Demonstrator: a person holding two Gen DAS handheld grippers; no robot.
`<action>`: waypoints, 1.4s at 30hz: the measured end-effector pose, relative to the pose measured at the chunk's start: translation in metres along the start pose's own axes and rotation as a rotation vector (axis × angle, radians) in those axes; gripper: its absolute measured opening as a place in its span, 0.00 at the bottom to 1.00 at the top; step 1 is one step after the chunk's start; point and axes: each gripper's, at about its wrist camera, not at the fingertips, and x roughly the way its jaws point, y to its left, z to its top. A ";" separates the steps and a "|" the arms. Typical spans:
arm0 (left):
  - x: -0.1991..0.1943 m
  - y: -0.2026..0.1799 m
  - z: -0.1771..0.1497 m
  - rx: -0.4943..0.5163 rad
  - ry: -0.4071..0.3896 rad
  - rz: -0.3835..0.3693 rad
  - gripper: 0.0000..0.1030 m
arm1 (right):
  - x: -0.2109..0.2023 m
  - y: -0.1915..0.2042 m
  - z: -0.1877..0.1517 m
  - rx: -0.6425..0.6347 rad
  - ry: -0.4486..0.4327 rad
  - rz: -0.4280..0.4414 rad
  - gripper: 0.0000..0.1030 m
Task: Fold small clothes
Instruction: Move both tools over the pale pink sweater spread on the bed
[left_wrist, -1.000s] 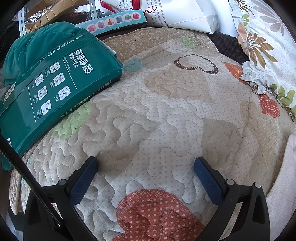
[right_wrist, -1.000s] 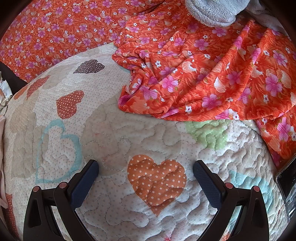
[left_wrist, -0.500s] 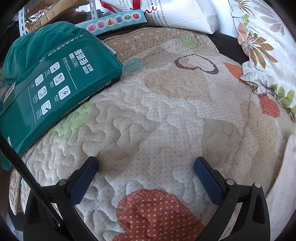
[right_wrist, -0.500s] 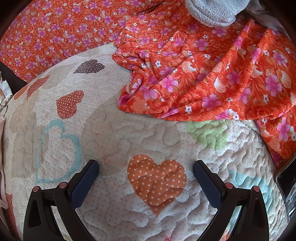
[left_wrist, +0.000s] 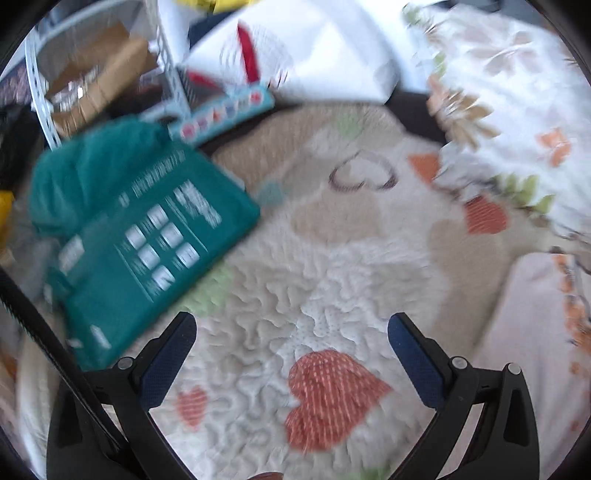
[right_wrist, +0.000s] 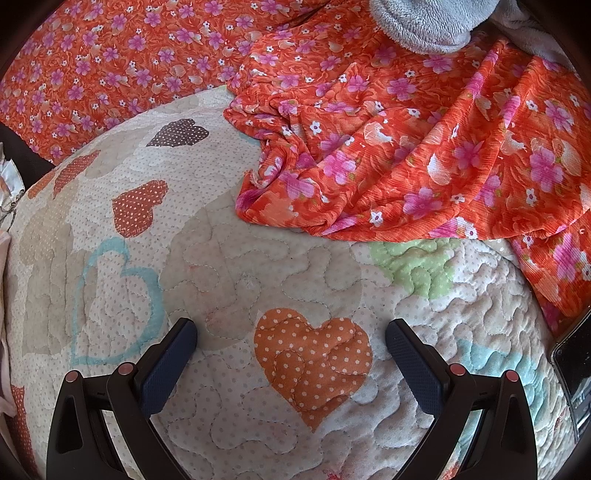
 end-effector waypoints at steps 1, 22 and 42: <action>-0.019 -0.003 -0.001 0.022 -0.017 -0.012 1.00 | 0.001 0.001 -0.001 -0.002 0.002 -0.007 1.00; -0.144 -0.133 -0.124 0.259 0.068 -0.410 1.00 | -0.165 0.024 -0.024 -0.089 -0.125 0.292 0.84; -0.063 -0.175 -0.174 0.307 0.254 -0.413 1.00 | -0.175 0.255 -0.092 -0.529 -0.011 0.533 0.83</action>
